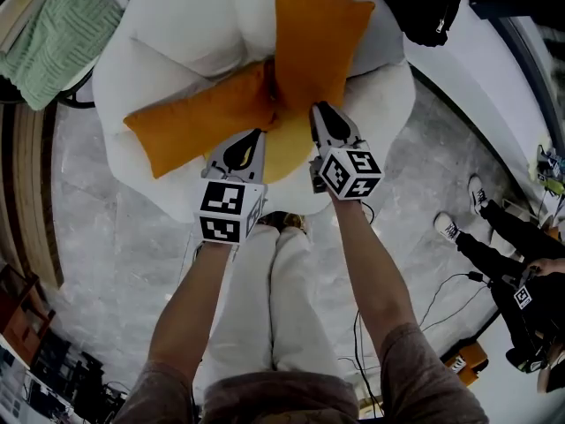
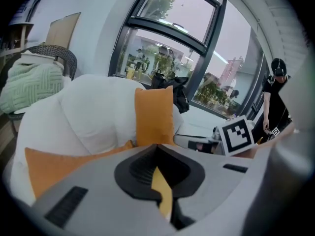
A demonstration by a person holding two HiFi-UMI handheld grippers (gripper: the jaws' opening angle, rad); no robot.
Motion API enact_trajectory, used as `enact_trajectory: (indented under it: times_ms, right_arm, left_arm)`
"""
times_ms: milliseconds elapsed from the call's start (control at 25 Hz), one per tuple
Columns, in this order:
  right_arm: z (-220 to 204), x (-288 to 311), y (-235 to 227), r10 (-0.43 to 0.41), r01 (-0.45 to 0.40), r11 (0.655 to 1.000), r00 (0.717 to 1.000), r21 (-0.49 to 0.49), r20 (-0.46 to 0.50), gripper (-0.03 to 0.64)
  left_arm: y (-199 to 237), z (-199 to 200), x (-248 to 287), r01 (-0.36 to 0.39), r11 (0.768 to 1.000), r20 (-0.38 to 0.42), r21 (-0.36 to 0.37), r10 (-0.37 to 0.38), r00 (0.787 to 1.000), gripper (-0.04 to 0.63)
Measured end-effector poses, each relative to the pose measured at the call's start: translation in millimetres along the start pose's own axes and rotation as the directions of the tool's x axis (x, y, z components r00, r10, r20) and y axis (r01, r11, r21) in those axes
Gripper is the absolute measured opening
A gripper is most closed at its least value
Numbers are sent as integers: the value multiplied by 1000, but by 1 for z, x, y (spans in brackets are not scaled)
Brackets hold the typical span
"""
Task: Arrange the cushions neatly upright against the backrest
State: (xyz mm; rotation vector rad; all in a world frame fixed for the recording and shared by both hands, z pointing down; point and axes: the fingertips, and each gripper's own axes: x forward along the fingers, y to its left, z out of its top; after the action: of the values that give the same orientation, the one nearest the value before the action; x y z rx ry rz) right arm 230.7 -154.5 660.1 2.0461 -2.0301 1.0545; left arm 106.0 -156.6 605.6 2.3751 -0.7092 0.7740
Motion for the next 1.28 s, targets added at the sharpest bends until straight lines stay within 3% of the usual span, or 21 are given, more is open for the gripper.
enact_trajectory:
  times_ms: [200, 600, 880, 1160, 1280]
  right_arm:
    - [-32, -18, 47, 123, -159, 960, 979, -231, -163, 52]
    - [-6, -40, 114, 232, -348, 843, 923, -411, -306, 60]
    - [-16, -35, 178, 303, -513, 709, 841, -485, -448, 105]
    - [-52, -10, 214, 312, -625, 585, 762, -518, -567, 150]
    - [-71, 0, 226, 290, -669, 496, 728, -553, -621, 155]
  left_arm:
    - [-3, 9, -11, -17, 1000, 19, -12, 17, 1000, 3]
    - [-1, 19, -77, -96, 990, 37, -104, 101, 994, 3]
    - [10, 8, -128, -161, 968, 49, -191, 173, 984, 5]
    - [25, -15, -151, -207, 946, 52, -249, 227, 973, 5]
    - [30, -24, -157, -221, 939, 51, -264, 242, 969, 5]
